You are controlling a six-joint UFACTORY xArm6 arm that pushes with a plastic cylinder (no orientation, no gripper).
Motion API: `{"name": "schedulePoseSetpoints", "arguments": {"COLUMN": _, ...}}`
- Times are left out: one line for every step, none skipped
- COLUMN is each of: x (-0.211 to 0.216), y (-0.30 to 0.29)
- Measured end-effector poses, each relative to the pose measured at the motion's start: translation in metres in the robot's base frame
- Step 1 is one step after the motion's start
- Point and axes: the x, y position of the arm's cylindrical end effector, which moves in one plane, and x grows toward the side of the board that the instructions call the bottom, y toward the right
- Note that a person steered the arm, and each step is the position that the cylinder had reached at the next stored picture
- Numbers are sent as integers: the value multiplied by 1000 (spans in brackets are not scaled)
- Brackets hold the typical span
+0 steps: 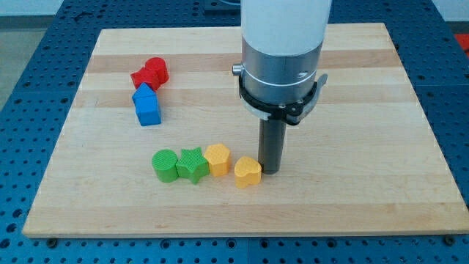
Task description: Push the yellow heart to the right side of yellow hexagon
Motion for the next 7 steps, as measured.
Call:
{"name": "schedulePoseSetpoints", "arguments": {"x": 29, "y": 5}}
{"name": "schedulePoseSetpoints", "arguments": {"x": 58, "y": -4}}
{"name": "schedulePoseSetpoints", "arguments": {"x": 58, "y": -18}}
{"name": "schedulePoseSetpoints", "arguments": {"x": 45, "y": -18}}
{"name": "schedulePoseSetpoints", "arguments": {"x": 27, "y": -18}}
{"name": "schedulePoseSetpoints", "arguments": {"x": 16, "y": -18}}
{"name": "schedulePoseSetpoints", "arguments": {"x": 16, "y": -18}}
